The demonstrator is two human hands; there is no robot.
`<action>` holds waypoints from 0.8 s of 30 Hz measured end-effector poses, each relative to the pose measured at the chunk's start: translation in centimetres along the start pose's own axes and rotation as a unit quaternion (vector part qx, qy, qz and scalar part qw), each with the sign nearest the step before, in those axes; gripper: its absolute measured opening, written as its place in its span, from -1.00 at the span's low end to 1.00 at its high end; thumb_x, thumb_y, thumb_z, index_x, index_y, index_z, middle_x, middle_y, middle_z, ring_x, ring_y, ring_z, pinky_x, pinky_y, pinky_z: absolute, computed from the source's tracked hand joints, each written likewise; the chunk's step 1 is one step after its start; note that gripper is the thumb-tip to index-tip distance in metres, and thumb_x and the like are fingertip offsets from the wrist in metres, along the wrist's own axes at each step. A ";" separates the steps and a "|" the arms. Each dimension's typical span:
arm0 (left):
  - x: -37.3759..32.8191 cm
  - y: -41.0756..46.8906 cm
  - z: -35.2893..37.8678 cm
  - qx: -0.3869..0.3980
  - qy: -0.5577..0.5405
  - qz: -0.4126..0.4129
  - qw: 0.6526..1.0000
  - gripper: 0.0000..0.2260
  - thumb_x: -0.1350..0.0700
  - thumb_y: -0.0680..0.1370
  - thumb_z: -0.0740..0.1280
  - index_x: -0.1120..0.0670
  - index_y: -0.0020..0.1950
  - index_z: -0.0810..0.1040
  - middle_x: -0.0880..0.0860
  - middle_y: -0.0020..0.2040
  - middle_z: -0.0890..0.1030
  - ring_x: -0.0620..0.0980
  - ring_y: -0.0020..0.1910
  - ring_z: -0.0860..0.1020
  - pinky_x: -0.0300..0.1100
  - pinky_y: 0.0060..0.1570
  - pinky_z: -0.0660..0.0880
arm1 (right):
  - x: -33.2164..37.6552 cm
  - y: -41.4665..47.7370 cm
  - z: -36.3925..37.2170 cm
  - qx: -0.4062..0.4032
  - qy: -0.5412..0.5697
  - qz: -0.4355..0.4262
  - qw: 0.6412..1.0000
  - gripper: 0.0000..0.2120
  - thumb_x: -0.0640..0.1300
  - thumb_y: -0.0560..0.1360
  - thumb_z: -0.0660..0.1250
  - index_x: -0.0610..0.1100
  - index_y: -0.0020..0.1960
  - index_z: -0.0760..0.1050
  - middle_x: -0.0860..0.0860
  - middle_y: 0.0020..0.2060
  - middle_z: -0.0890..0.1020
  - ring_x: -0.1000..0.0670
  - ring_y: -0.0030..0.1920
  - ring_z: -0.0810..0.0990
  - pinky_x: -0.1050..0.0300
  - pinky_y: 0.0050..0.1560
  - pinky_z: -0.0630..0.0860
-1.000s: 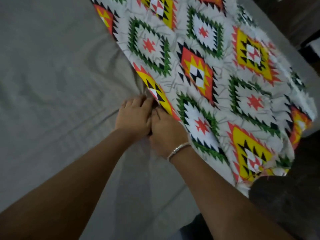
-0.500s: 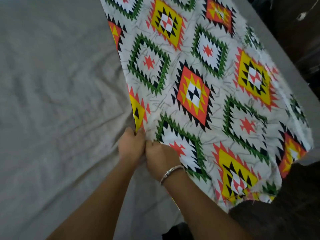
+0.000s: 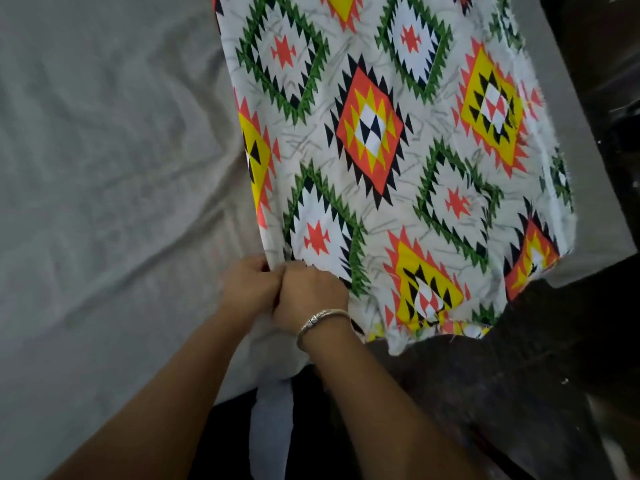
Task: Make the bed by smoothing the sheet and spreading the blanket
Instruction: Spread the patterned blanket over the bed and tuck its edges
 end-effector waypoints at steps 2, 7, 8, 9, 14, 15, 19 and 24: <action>0.3 -1.0 0.4 0.024 0.001 -0.009 1.000 -0.97 0.17 0.44 0.43 0.05 -0.17 0.63 0.05 -0.24 0.67 -0.07 -0.28 0.58 -0.18 -0.27 0.55 | -0.4 -1.6 0.7 -0.002 -0.018 0.019 1.000 -0.76 -0.18 0.56 0.16 -0.19 0.19 0.46 -0.13 0.06 0.62 -0.18 0.08 0.60 0.01 -0.02 0.52; 1.7 -1.8 -1.0 -0.013 -0.030 -0.046 0.998 -0.86 0.29 0.34 0.26 0.16 -0.21 0.59 0.22 -0.28 0.63 0.16 -0.30 0.59 0.00 -0.30 0.55 | 0.6 -3.6 1.5 -0.003 0.017 -0.049 0.999 -0.76 -0.18 0.52 0.16 -0.20 0.15 0.43 -0.18 0.04 0.60 -0.23 0.03 0.60 0.01 -0.08 0.49; 2.2 -2.1 -1.2 -0.023 -0.042 -0.057 0.997 -0.84 0.32 0.34 0.24 0.20 -0.16 0.57 0.26 -0.24 0.63 0.18 -0.27 0.59 0.02 -0.28 0.55 | 0.9 -3.8 1.5 -0.001 0.018 -0.055 0.998 -0.76 -0.16 0.51 0.19 -0.18 0.14 0.46 -0.16 0.03 0.61 -0.23 0.01 0.60 0.02 -0.08 0.49; 2.5 -2.5 -1.3 -0.017 -0.045 -0.059 0.997 -0.83 0.35 0.36 0.23 0.22 -0.13 0.56 0.26 -0.20 0.62 0.16 -0.25 0.58 0.00 -0.28 0.54 | 1.0 -3.9 1.7 0.003 0.012 -0.045 0.999 -0.77 -0.15 0.50 0.21 -0.16 0.12 0.48 -0.15 0.02 0.61 -0.22 0.02 0.60 0.02 -0.08 0.50; 3.6 -3.5 -0.9 0.057 -0.030 -0.051 0.997 -0.82 0.31 0.42 0.33 0.04 -0.12 0.58 0.12 -0.13 0.67 0.14 -0.09 0.64 0.11 -0.01 0.58 | 0.8 -5.3 3.0 0.025 0.022 0.025 0.999 -0.79 -0.14 0.51 0.21 -0.18 0.11 0.48 -0.15 0.01 0.61 -0.20 0.03 0.60 0.02 -0.07 0.50; 3.7 -3.5 -1.1 0.068 -0.028 -0.052 0.996 -0.80 0.34 0.41 0.32 0.05 -0.15 0.60 0.14 -0.14 0.68 0.16 -0.09 0.64 0.14 -0.01 0.58 | 0.7 -5.5 3.0 0.037 0.037 0.015 0.999 -0.78 -0.12 0.51 0.21 -0.18 0.11 0.48 -0.16 0.01 0.61 -0.22 0.02 0.59 0.02 -0.09 0.49; 4.3 -4.2 -1.0 0.056 0.044 -0.048 0.996 -0.83 0.29 0.32 0.35 0.06 -0.18 0.61 0.13 -0.23 0.67 0.09 -0.24 0.62 0.06 -0.14 0.58 | -1.0 -5.8 2.9 0.078 0.100 -0.022 0.992 -0.83 -0.10 0.50 0.23 -0.09 0.04 0.52 -0.15 -0.09 0.62 -0.19 -0.07 0.57 0.12 -0.23 0.35; 6.6 -6.7 -1.0 -0.037 0.186 0.016 0.982 -0.85 0.21 0.37 0.36 0.11 -0.09 0.48 0.11 -0.21 0.59 0.17 -0.15 0.57 -0.07 -0.20 0.48 | -3.9 -7.2 3.3 -0.013 0.114 0.037 0.993 -0.82 -0.05 0.55 0.18 -0.14 -0.03 0.50 -0.08 -0.17 0.60 -0.12 -0.15 0.56 0.11 -0.29 0.36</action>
Point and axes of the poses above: each hand's wrist, its own y-axis towards the middle knuckle, its own z-axis out of the palm, x = y × z, the point moved 2 cm from there along y, towards the middle knuckle
